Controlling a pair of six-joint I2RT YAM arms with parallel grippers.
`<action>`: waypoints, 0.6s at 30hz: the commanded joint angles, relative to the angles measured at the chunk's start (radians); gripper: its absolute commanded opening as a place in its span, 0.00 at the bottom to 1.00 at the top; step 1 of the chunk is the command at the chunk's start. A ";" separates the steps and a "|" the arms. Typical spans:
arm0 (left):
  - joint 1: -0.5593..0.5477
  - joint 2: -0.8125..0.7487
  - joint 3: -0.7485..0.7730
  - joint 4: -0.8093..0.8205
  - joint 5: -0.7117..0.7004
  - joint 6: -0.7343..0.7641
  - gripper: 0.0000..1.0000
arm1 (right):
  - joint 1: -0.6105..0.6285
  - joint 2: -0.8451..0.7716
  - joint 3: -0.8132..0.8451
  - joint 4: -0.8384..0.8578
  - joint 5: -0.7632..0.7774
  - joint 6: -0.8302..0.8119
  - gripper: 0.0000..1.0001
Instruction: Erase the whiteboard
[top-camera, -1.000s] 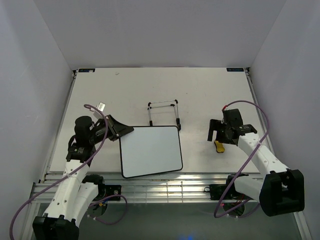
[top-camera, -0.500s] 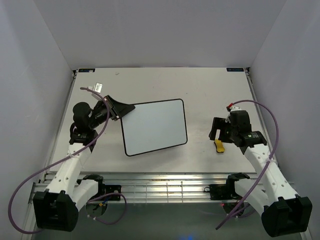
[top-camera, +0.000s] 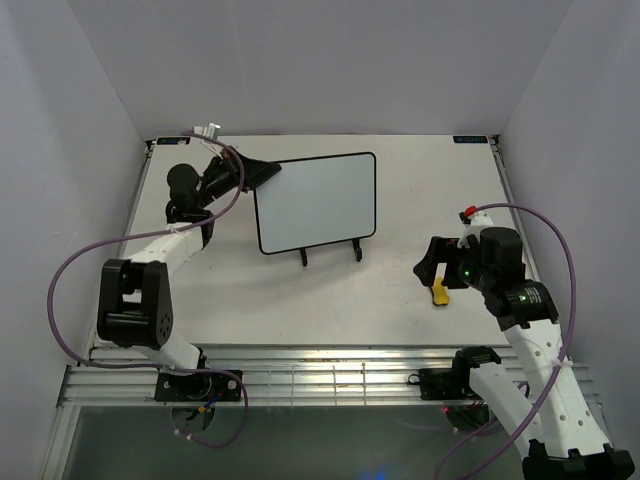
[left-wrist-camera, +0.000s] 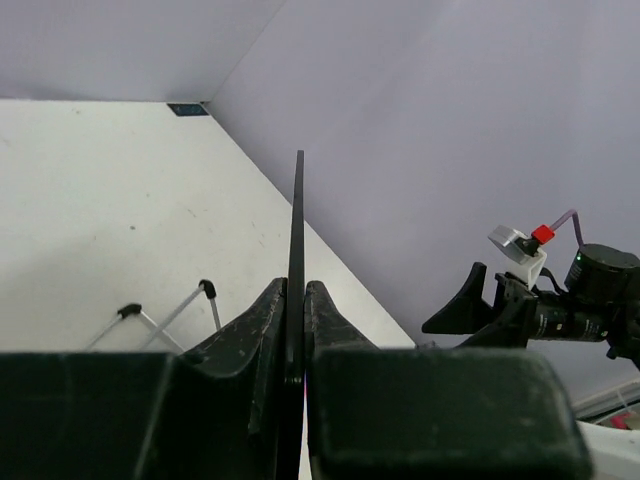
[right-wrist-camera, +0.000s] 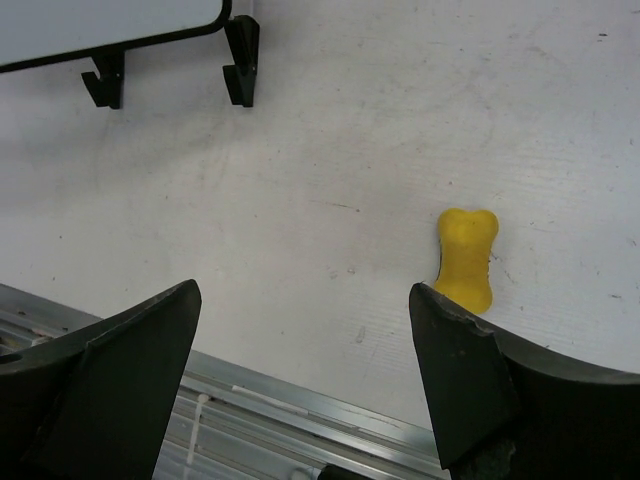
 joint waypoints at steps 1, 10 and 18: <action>-0.003 0.060 0.113 0.219 0.077 -0.023 0.00 | -0.004 -0.011 0.033 -0.014 -0.062 -0.034 0.90; -0.001 0.311 0.303 0.286 0.155 -0.052 0.00 | -0.004 -0.009 0.039 -0.027 -0.085 -0.067 0.90; -0.012 0.396 0.296 0.392 0.149 -0.123 0.00 | -0.004 0.009 0.018 -0.019 -0.076 -0.082 0.90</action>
